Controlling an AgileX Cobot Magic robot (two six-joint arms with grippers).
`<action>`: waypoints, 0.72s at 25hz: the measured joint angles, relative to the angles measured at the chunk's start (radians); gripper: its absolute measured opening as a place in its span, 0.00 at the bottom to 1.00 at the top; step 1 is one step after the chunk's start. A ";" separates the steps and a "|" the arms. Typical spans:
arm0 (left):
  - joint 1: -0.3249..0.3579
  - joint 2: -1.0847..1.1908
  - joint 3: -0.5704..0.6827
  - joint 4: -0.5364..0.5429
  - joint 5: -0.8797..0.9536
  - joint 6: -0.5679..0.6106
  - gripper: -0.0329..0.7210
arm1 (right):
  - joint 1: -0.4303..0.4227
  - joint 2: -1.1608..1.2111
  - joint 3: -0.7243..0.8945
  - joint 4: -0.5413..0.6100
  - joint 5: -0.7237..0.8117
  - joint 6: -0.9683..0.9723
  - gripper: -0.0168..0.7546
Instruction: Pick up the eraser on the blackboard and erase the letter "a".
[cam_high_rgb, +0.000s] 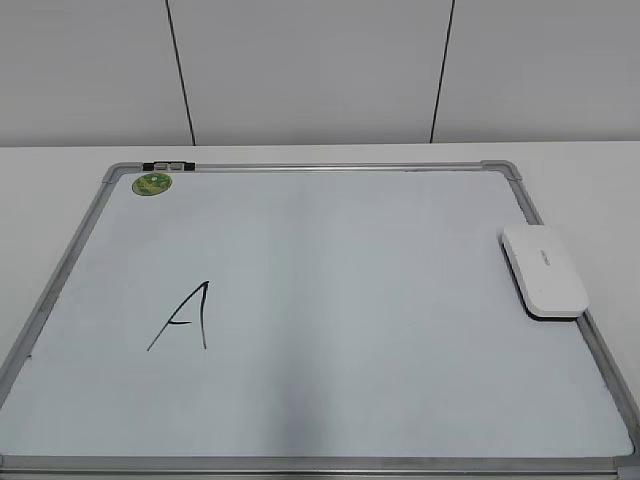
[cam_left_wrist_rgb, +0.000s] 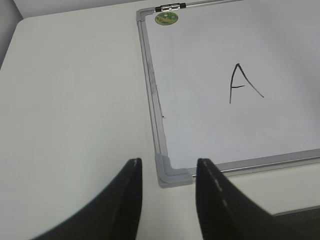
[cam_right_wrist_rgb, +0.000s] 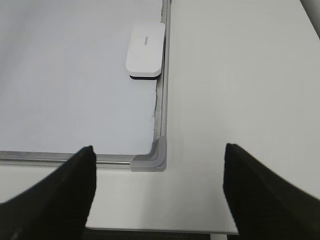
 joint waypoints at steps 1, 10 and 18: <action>0.000 0.000 0.000 0.000 0.000 0.000 0.39 | 0.000 0.000 0.000 0.000 0.000 0.000 0.78; 0.000 0.000 0.000 0.000 0.000 0.000 0.39 | 0.000 0.000 0.000 0.000 0.000 0.000 0.78; 0.000 0.000 0.000 0.000 0.000 0.000 0.39 | 0.000 0.000 0.000 0.000 0.000 0.000 0.78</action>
